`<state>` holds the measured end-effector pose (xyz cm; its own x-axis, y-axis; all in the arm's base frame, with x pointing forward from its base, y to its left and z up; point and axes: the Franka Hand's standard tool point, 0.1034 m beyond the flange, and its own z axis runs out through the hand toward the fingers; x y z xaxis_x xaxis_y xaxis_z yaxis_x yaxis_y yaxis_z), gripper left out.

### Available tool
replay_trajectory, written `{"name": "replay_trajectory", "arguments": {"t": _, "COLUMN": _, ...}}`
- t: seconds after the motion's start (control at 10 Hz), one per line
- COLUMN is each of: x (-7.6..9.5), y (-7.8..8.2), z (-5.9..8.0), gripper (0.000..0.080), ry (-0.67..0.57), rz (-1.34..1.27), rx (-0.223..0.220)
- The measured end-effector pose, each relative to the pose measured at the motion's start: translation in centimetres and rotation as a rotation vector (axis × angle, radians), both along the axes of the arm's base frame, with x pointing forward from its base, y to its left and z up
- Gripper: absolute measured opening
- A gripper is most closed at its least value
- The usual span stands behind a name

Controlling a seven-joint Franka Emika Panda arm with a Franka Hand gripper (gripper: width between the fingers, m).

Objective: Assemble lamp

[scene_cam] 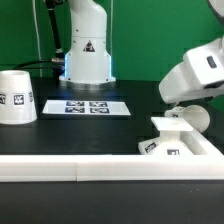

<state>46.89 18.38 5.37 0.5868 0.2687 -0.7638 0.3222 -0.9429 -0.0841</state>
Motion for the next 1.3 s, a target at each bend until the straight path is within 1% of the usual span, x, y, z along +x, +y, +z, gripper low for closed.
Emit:
{"name": "replay_trajectory", "arguments": {"t": 0.1, "x": 0.3, "y": 0.1, "z": -0.6, "gripper": 0.0698, "ry": 0.03, "rz": -0.001, "rx": -0.006}}
{"name": "replay_trajectory", "arguments": {"t": 0.2, "x": 0.2, "y": 0.1, "z": -1.1, "gripper": 0.0698, "ry": 0.06, "rz": 0.001, "rx": -0.013}}
{"name": "replay_trajectory", "arguments": {"t": 0.3, "x": 0.5, "y": 0.3, "z": -1.4, "gripper": 0.0698, "ry": 0.042, "rz": 0.0, "rx": -0.007}}
{"name": "replay_trajectory", "arguments": {"t": 0.6, "x": 0.4, "y": 0.5, "z": -2.1, "gripper": 0.0698, "ry": 0.037, "rz": 0.001, "rx": -0.003}}
{"name": "replay_trajectory", "arguments": {"t": 0.9, "x": 0.1, "y": 1.4, "z": -3.7, "gripper": 0.0698, "ry": 0.022, "rz": 0.009, "rx": 0.001}}
{"name": "replay_trajectory", "arguments": {"t": 1.3, "x": -0.1, "y": 1.4, "z": -3.8, "gripper": 0.0698, "ry": 0.028, "rz": 0.01, "rx": 0.0}}
